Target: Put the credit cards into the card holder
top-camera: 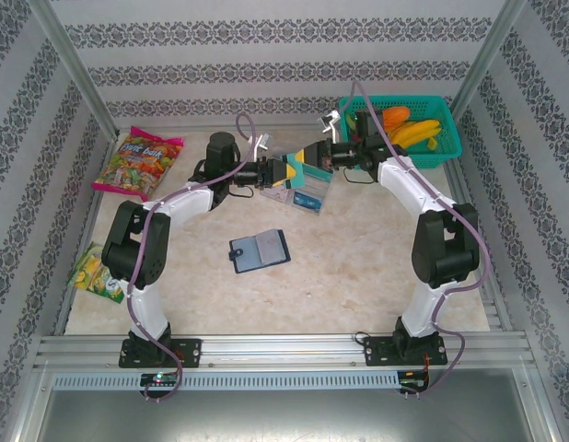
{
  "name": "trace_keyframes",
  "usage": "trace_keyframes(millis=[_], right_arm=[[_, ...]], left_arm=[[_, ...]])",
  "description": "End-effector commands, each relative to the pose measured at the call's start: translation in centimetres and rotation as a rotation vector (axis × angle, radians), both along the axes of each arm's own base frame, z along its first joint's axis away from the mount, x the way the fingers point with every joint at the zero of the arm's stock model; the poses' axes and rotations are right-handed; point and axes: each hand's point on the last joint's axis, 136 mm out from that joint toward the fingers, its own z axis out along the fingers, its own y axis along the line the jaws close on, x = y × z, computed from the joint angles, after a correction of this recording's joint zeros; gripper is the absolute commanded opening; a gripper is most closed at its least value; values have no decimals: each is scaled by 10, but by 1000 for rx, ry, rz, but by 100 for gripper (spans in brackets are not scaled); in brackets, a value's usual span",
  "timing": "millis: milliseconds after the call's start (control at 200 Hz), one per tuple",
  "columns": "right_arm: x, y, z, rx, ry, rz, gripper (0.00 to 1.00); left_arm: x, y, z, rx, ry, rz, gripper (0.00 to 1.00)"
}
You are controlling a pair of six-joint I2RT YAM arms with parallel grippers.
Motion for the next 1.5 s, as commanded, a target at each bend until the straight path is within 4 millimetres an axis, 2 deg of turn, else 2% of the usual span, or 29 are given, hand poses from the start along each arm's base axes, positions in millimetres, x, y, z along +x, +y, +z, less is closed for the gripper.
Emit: trace_keyframes(millis=[0, 175, 325, 445, 480, 530, 570, 615, 674, 839, 959, 1099, 1199, 1324, 1354, 1419, 1499], right_arm=[[-6, -6, 19, 36, -46, 12, 3], [-6, -7, 22, 39, -49, 13, 3], [-6, -6, 18, 40, -38, 16, 3], [-7, -3, 18, 41, -41, 25, 6], [-8, -1, 18, 42, -39, 30, 9], [-7, 0, 16, 40, -36, 28, 26], [-7, 0, 16, 36, -38, 22, 35], [-7, -2, 15, 34, -37, 12, 39], [-7, -3, 12, 35, -24, 0, 40], [-13, -4, -4, 46, 28, 17, 38], [-19, 1, -8, 50, 35, 35, 35], [-21, 5, -6, 56, 24, 47, 22], [-20, 6, -3, 65, 18, 53, 19], [-25, 13, 3, 85, 17, 85, 7], [-26, 13, 3, 85, 18, 87, 5], [-27, 12, 0, 82, 31, 80, 0], [-31, 9, -4, 76, 40, 73, 0]], left_arm=[[-1, 4, 24, -9, -75, 10, 31], [2, 10, 27, -12, -79, 27, 29], [4, 9, 31, -16, -86, 31, 19], [6, 9, 30, -21, -83, 35, 6], [6, 9, 31, -23, -83, 35, 1], [7, 9, 31, -23, -85, 37, 0], [7, 9, 30, -22, -84, 39, 0], [7, 9, 31, -19, -86, 41, 0], [8, 10, 30, -13, -87, 46, 0], [10, 10, 31, -17, -89, 52, 0], [12, 10, 31, -19, -86, 50, 0], [11, 9, 29, -20, -78, 45, 0], [10, 9, 29, -20, -76, 44, 0], [10, 10, 26, -9, -73, 48, 0], [10, 10, 24, 0, -68, 54, 7], [13, 13, 20, 22, -55, 70, 35], [16, 21, 13, 49, -37, 99, 43]])
